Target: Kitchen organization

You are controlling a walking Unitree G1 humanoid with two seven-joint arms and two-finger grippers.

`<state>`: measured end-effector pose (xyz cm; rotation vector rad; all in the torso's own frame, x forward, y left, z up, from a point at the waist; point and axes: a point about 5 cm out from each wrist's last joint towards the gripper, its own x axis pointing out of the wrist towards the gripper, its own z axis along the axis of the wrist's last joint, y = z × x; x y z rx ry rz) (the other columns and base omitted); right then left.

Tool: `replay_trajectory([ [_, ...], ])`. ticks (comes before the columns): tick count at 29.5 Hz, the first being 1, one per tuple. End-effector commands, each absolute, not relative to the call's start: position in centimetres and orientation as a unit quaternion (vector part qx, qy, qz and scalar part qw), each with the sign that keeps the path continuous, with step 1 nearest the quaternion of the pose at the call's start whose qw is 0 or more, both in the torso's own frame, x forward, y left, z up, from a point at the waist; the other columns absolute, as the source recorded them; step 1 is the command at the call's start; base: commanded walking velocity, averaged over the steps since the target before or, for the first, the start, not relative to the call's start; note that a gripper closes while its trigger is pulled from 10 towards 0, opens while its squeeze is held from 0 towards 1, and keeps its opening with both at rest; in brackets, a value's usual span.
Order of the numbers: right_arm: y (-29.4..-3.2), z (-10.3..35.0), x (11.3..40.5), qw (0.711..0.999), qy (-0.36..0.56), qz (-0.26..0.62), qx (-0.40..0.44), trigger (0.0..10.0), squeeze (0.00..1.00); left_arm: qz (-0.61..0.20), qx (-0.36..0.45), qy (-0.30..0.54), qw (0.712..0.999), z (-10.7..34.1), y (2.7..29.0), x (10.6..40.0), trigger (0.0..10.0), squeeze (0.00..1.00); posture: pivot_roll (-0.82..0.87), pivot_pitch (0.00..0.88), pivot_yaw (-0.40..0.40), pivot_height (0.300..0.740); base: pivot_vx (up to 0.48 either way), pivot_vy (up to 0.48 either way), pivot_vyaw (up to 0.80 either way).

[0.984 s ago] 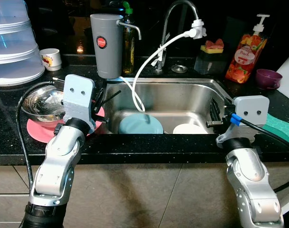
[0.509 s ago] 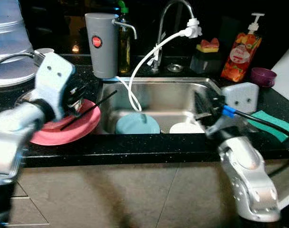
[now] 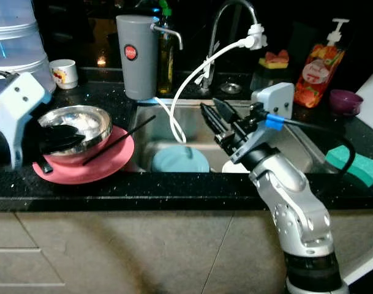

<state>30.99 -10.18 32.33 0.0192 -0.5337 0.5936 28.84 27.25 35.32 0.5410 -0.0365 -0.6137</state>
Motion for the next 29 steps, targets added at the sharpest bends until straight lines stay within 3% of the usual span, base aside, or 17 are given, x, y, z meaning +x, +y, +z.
replay_trajectory([
  [1, -10.1, 32.5, 30.9, 0.917, -0.265, 0.297, 0.011, 10.0, 0.0, -0.305, 0.274, 0.005, 0.912, 34.9, 27.6, 29.2, 10.0, 0.0, 0.16, 0.132, -0.081, 0.74, 0.0, 0.0, 0.0],
  [10, -10.5, 32.0, 31.3, 0.923, -0.249, 0.294, -0.004, 10.0, 0.0, -0.375, 0.27, 0.053, 0.885, 33.4, 26.2, 33.1, 10.0, 0.0, 0.14, 0.133, -0.065, 0.74, 0.0, 0.0, 0.0],
  [11, -10.6, 32.0, 31.3, 0.923, -0.249, 0.292, -0.003, 10.0, 0.0, -0.378, 0.273, 0.054, 0.883, 33.5, 26.1, 33.5, 10.0, 0.05, 0.14, 0.134, -0.063, 0.74, 0.0, 0.0, 0.0],
  [12, -10.6, 32.0, 31.3, 0.924, -0.25, 0.289, -0.003, 10.0, 0.0, -0.375, 0.273, 0.052, 0.884, 33.7, 26.2, 33.9, 10.0, 1.0, 0.14, 0.135, -0.058, 0.74, 0.0, 0.0, 0.0],
  [18, -10.9, 31.9, 31.3, 0.927, -0.25, 0.281, 0.001, 10.0, 0.0, -0.363, 0.277, 0.044, 0.889, 34.9, 26.4, 34.7, 10.0, 1.0, 0.14, 0.135, -0.058, 0.74, 0.0, 0.0, 0.0],
  [19, -10.9, 31.9, 31.2, 0.927, -0.249, 0.28, 0.002, 10.0, 0.0, -0.363, 0.275, 0.047, 0.889, 34.9, 26.5, 34.8, 10.0, 0.0, 0.13, 0.138, -0.055, 0.74, 0.0, 0.0, 0.0],
  [29, -10.9, 31.8, 31.2, 0.928, -0.248, 0.277, 0.005, 10.0, 0.0, -0.38, 0.29, 0.101, 0.873, 34.1, 27.5, 34.5, 10.0, 0.0, 0.13, 0.14, -0.056, 0.74, 0.0, 0.0, 0.0],
])
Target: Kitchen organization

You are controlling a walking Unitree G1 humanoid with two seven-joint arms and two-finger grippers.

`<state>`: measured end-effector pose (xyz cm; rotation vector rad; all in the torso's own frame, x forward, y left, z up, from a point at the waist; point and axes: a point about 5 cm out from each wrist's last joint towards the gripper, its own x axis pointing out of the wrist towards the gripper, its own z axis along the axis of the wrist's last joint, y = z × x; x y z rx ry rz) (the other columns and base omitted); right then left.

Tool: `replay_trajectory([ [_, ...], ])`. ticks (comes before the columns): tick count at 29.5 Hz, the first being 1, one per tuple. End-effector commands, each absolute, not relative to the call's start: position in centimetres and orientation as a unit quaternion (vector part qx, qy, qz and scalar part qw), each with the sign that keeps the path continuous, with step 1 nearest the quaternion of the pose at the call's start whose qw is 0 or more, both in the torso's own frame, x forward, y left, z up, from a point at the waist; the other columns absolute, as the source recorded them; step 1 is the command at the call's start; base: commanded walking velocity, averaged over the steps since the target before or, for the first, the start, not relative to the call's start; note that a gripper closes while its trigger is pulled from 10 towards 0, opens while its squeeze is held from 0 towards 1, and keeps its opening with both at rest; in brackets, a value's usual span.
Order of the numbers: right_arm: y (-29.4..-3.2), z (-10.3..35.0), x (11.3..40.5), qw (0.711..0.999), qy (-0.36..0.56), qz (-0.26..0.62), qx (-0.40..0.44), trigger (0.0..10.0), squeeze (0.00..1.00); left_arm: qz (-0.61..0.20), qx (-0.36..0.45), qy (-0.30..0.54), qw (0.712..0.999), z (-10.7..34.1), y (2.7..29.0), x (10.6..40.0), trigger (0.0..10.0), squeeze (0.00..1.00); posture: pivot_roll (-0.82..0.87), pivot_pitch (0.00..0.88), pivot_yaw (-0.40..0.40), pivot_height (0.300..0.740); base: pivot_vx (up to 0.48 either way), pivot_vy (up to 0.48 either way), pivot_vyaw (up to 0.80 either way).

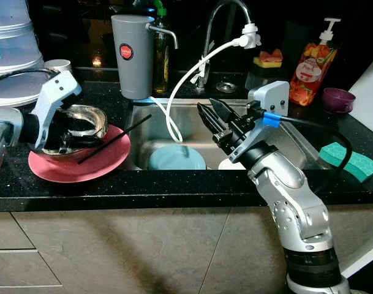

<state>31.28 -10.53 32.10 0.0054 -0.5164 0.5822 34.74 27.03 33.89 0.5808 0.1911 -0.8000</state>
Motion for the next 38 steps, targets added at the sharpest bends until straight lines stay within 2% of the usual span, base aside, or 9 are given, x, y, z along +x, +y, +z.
replay_trajectory([
  [1, -10.9, 31.8, 31.2, 0.928, -0.248, 0.277, 0.005, 10.0, 0.0, -0.379, 0.295, 0.109, 0.87, 34.0, 27.7, 34.5, 10.0, 0.0, 0.13, 0.14, -0.056, 0.74, 0.0, 0.0, 0.0],
  [8, -10.8, 31.7, 31.3, 0.929, -0.247, 0.275, 0.009, 10.0, 0.0, -0.344, 0.323, 0.12, 0.873, 33.6, 28.7, 34.8, 10.0, 0.0, 0.14, 0.145, -0.059, 0.74, 0.0, 0.0, 0.0],
  [9, -10.8, 31.7, 31.3, 0.929, -0.247, 0.275, 0.01, 10.0, 0.0, -0.335, 0.329, 0.118, 0.875, 33.4, 28.8, 35.0, 4.3, 0.0, 0.14, 0.145, -0.059, 0.74, 0.0, 0.0, 0.0],
  [10, -10.8, 31.8, 31.3, 0.929, -0.247, 0.275, 0.01, 10.0, 0.0, -0.331, 0.332, 0.116, 0.876, 33.3, 28.8, 35.0, 4.3, 0.0, 0.14, 0.145, -0.059, 0.74, 0.0, 0.0, 0.0],
  [11, -10.8, 31.8, 31.3, 0.929, -0.248, 0.275, 0.01, 10.0, 0.0, -0.325, 0.334, 0.113, 0.877, 33.3, 28.9, 35.1, 0.0, 0.0, 0.13, 0.145, -0.059, 0.74, 0.0, 0.0, 0.0],
  [27, -11.0, 31.8, 31.4, 0.931, -0.248, 0.267, 0.012, 10.0, 0.0, -0.274, 0.405, 0.043, 0.871, 34.2, 28.8, 35.6, 0.0, 0.0, 0.13, 0.144, -0.062, 0.74, 0.0, 0.0, 0.0],
  [28, -11.0, 31.8, 31.4, 0.932, -0.248, 0.266, 0.012, 10.0, 0.0, -0.259, 0.414, 0.032, 0.872, 34.4, 28.7, 35.7, 8.3, 0.0, 0.13, 0.144, -0.062, 0.74, 0.0, 0.0, 0.0],
  [29, -11.1, 31.8, 31.4, 0.933, -0.248, 0.261, 0.013, 10.0, 0.0, -0.236, 0.438, 0.009, 0.867, 34.9, 28.5, 35.7, 10.0, 0.0, 0.13, 0.144, -0.062, 0.74, 0.0, 0.0, 0.0],
  [38, -11.8, 32.1, 32.1, 0.942, -0.248, 0.223, 0.047, 10.0, 0.0, -0.182, 0.522, -0.133, 0.823, 36.4, 25.5, 35.1, 10.0, 0.0, 0.13, 0.141, -0.074, 0.74, 0.0, 0.0, 0.0],
])
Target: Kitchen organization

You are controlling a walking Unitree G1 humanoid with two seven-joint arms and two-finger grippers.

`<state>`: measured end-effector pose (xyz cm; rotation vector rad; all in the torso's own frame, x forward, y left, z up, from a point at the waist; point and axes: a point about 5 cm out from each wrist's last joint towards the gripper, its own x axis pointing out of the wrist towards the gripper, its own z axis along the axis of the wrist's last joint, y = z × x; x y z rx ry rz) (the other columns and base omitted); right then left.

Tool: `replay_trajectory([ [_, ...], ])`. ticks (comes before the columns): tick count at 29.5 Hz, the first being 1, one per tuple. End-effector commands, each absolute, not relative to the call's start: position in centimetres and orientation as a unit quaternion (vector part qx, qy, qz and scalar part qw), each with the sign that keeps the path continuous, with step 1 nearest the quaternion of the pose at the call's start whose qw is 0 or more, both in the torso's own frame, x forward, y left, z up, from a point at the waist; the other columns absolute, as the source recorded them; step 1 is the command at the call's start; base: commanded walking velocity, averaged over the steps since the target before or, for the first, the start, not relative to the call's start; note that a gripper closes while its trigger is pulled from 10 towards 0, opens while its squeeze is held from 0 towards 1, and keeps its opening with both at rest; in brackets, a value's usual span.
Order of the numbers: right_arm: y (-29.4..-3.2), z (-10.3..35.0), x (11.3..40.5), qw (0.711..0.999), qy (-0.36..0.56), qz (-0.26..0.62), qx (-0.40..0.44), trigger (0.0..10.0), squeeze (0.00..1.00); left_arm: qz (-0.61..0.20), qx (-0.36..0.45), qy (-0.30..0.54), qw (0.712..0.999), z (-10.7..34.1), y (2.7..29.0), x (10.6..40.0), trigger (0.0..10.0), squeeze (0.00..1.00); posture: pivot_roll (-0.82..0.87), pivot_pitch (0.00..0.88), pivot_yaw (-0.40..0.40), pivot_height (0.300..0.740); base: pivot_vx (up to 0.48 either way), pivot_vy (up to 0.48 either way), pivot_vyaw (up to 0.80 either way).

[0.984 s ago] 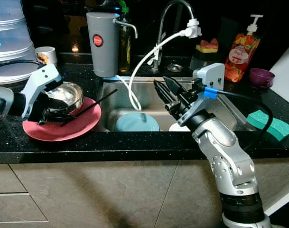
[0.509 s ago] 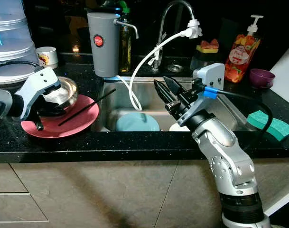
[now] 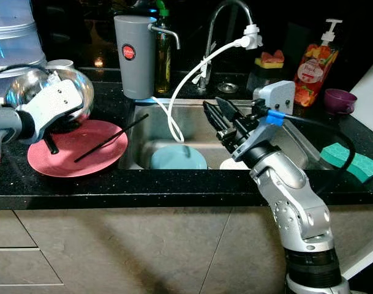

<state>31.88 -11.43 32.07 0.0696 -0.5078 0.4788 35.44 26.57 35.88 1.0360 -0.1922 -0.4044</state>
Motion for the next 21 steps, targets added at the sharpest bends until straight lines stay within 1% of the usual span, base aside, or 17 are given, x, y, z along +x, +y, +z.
replay_trajectory([
  [1, -11.8, 32.1, 32.1, 0.942, -0.248, 0.223, 0.047, 10.0, 0.0, -0.182, 0.522, -0.133, 0.823, 36.4, 25.5, 35.1, 10.0, 0.0, 0.13, 0.141, -0.074, 0.74, 0.0, 0.0, 0.0],
  [2, -11.9, 32.2, 32.1, 0.942, -0.247, 0.222, 0.055, 10.0, 0.0, -0.177, 0.537, -0.151, 0.811, 36.3, 24.9, 35.1, 10.0, 0.0, 0.13, 0.139, -0.076, 0.74, 0.0, 0.0, 0.0],
  [3, -12.0, 32.5, 32.3, 0.941, -0.246, 0.218, 0.074, 10.0, 0.0, -0.175, 0.549, -0.183, 0.796, 36.1, 23.6, 35.0, 10.0, 0.0, 0.12, 0.137, -0.077, 0.74, 0.0, 0.0, 0.0],
  [4, -12.0, 32.5, 32.3, 0.941, -0.246, 0.218, 0.074, 10.0, 0.0, -0.175, 0.549, -0.183, 0.796, 36.1, 23.6, 35.0, 10.0, 0.0, 0.12, 0.137, -0.077, 0.74, 0.0, 0.0, 0.0],
  [5, -12.1, 32.7, 32.4, 0.941, -0.244, 0.216, 0.095, 10.0, 0.0, -0.178, 0.552, -0.213, 0.786, 36.3, 22.4, 34.8, 10.0, 0.0, 0.12, 0.137, -0.077, 0.74, 0.0, 0.0, 0.0],
  [6, -12.2, 32.8, 32.4, 0.94, -0.243, 0.215, 0.104, 10.0, 0.0, -0.179, 0.554, -0.226, 0.781, 36.4, 21.9, 34.7, 10.0, 0.0, 0.12, 0.137, -0.077, 0.74, 0.0, 0.0, 0.0],
  [8, -12.2, 32.8, 32.4, 0.94, -0.242, 0.216, 0.11, 10.0, 0.0, -0.178, 0.555, -0.236, 0.777, 36.5, 21.5, 34.6, 10.0, 0.0, 0.12, 0.137, -0.077, 0.74, 0.0, 0.0, 0.0],
  [12, -12.4, 33.2, 32.2, 0.932, -0.239, 0.23, 0.147, 10.0, 0.0, -0.178, 0.571, -0.301, 0.743, 36.6, 19.0, 34.1, 10.0, 0.0, 0.11, 0.128, -0.076, 0.74, 0.0, 0.0, 0.0],
  [14, -12.4, 33.2, 32.2, 0.931, -0.238, 0.233, 0.152, 10.0, 0.0, -0.177, 0.574, -0.311, 0.737, 36.5, 18.7, 34.0, 10.0, 0.0, 0.11, 0.128, -0.076, 0.74, 0.0, 0.0, 0.0],
  [15, -12.3, 33.4, 32.1, 0.926, -0.234, 0.243, 0.167, 10.0, 0.0, -0.182, 0.574, -0.334, 0.725, 36.0, 17.5, 33.7, 10.0, 0.0, 0.11, 0.124, -0.08, 0.74, 0.0, 0.0, 0.0],
  [18, -12.2, 33.4, 32.0, 0.923, -0.227, 0.253, 0.182, 10.0, 0.0, -0.184, 0.572, -0.353, 0.717, 35.7, 16.5, 33.5, 10.0, 0.0, 0.11, 0.123, -0.082, 0.74, 0.0, 0.0, 0.0],
  [19, -12.1, 33.5, 32.0, 0.922, -0.225, 0.256, 0.183, 10.0, 0.0, -0.192, 0.575, -0.357, 0.71, 35.2, 16.0, 33.4, 10.0, 0.0, 0.11, 0.122, -0.086, 0.74, 0.0, 0.0, 0.0],
  [21, -12.1, 33.6, 32.0, 0.922, -0.225, 0.257, 0.182, 10.0, 0.0, -0.204, 0.575, -0.357, 0.707, 34.6, 15.5, 33.3, 10.0, 0.0, 0.11, 0.122, -0.089, 0.74, 0.0, 0.0, 0.0],
])
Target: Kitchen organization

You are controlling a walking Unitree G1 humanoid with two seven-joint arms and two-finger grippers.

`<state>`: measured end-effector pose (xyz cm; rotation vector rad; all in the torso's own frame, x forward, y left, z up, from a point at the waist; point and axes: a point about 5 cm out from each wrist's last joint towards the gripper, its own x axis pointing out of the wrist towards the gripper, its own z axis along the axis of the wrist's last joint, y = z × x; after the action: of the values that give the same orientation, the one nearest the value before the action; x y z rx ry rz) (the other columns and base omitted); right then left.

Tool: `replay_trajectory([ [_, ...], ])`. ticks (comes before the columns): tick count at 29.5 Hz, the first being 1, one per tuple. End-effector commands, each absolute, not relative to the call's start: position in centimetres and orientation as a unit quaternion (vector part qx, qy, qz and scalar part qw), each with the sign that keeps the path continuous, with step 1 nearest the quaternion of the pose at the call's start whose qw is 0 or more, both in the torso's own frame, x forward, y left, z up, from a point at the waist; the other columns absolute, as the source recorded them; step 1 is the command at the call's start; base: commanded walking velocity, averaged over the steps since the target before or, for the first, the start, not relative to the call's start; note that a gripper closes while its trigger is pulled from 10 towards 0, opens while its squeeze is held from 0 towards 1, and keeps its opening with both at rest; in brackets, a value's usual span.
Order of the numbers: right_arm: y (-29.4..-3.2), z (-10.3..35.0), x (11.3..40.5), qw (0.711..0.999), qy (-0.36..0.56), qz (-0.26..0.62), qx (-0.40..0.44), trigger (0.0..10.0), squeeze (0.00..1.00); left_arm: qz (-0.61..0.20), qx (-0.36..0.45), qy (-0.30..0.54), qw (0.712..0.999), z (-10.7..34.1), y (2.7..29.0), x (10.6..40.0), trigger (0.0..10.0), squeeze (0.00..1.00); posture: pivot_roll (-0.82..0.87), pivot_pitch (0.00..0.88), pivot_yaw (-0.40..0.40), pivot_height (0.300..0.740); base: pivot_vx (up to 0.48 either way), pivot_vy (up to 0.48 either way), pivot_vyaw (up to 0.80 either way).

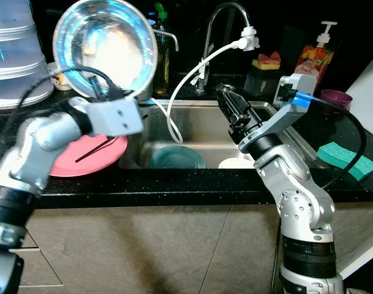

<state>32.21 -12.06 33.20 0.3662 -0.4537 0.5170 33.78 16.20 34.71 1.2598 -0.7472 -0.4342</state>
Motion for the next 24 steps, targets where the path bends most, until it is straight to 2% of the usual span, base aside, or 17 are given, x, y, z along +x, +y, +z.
replay_trajectory([
  [1, -12.0, 33.7, 31.9, 0.922, -0.224, 0.26, 0.179, 10.0, 0.0, -0.219, 0.574, -0.359, 0.703, 33.7, 14.7, 33.3, 10.0, 0.0, 0.11, 0.122, -0.089, 0.74, 0.0, 0.0, 0.0],
  [6, -11.2, 33.8, 31.6, 0.923, -0.23, 0.274, 0.141, 10.0, 0.0, -0.24, 0.564, -0.36, 0.703, 32.2, 13.3, 33.3, 10.0, 0.0, 0.11, 0.122, -0.089, 0.74, 0.0, 0.0, 0.0],
  [7, -10.7, 33.8, 31.4, 0.924, -0.232, 0.282, 0.109, 10.0, 0.0, -0.242, 0.562, -0.364, 0.702, 31.9, 12.7, 33.4, 10.0, 0.0, 0.1, 0.119, -0.087, 0.74, 0.0, 0.0, 0.0],
  [15, -10.2, 32.9, 31.3, 0.931, -0.213, 0.289, 0.061, 10.0, 0.0, -0.259, 0.557, -0.377, 0.693, 31.1, 11.0, 33.3, 10.0, 0.0, 0.1, 0.122, -0.088, 0.74, 0.0, 0.0, 0.0],
  [24, -10.3, 32.2, 32.0, 0.943, -0.188, 0.269, 0.061, 10.0, 0.0, -0.257, 0.561, -0.396, 0.68, 31.1, 10.0, 33.2, 10.0, 0.0, 0.1, 0.129, -0.087, 0.74, 0.0, 0.0, 0.0],
])
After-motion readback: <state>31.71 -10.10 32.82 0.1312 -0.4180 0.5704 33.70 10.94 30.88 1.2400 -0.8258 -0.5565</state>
